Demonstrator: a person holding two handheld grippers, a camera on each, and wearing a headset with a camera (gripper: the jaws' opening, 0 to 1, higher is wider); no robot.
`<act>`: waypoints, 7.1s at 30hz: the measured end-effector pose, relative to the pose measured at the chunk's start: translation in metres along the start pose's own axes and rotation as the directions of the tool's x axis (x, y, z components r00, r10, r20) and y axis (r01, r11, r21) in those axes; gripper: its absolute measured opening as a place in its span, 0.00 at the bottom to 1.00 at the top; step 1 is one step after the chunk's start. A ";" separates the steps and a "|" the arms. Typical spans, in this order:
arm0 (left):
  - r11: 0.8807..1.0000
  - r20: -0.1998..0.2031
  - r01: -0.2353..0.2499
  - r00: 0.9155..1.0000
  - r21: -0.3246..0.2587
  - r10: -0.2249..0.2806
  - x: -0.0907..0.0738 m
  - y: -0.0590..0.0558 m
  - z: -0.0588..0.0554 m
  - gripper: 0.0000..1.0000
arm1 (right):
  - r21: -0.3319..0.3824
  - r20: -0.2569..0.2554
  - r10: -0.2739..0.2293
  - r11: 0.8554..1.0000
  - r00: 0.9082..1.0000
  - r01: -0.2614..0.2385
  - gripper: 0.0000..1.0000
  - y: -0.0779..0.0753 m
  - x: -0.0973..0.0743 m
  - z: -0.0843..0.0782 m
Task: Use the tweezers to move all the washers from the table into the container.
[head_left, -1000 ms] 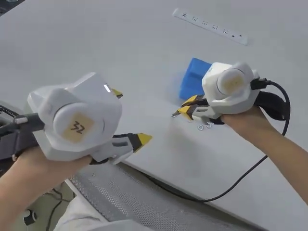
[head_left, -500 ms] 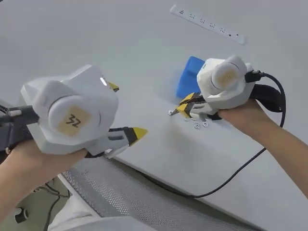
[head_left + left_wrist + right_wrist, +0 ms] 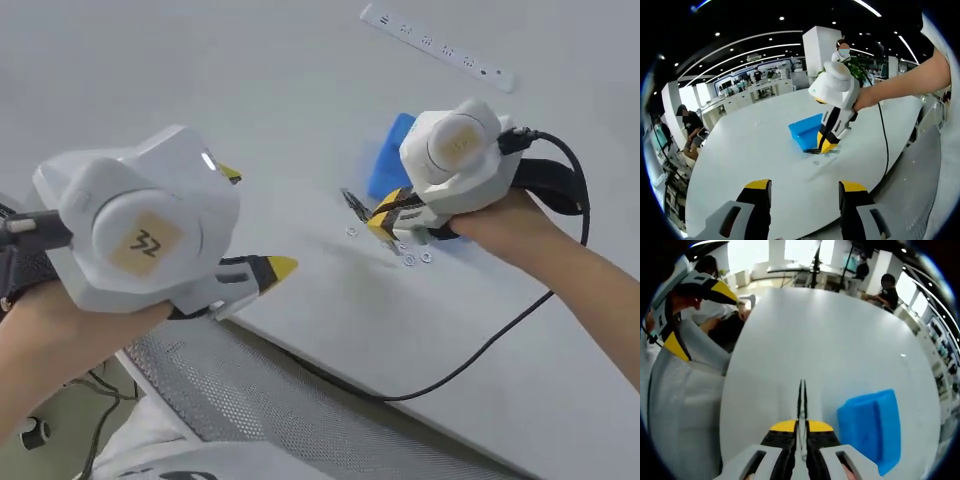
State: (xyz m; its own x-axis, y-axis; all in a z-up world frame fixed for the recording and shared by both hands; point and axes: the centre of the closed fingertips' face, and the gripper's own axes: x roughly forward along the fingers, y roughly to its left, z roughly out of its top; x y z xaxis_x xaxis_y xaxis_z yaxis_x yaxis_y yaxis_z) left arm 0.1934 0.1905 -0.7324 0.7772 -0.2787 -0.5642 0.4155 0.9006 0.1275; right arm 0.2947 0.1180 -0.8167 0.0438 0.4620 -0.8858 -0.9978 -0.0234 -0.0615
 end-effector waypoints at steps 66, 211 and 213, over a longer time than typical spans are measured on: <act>0.528 -0.432 0.672 0.739 0.519 -0.517 0.151 -0.123 -0.018 0.09 | 0.734 0.215 -0.482 0.653 0.849 0.185 0.09 0.057 -0.119 -0.094; 0.455 -0.315 0.644 0.730 0.615 -0.607 0.116 -0.045 0.055 0.00 | 0.322 0.279 -0.243 0.935 0.929 0.148 0.03 -0.007 0.013 0.016; 0.460 -0.312 0.642 0.732 0.613 -0.606 0.113 -0.045 0.059 0.00 | 0.320 0.282 -0.248 0.935 0.927 0.153 0.03 -0.008 0.007 0.018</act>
State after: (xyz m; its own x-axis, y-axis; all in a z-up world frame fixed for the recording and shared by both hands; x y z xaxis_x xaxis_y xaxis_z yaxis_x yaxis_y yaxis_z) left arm 0.2908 0.0989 -0.7535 0.1695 -0.6459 -0.7444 0.9800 0.0307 0.1964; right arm 0.3022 0.1377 -0.8144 0.2746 0.6840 -0.6758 -0.9419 0.3327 -0.0460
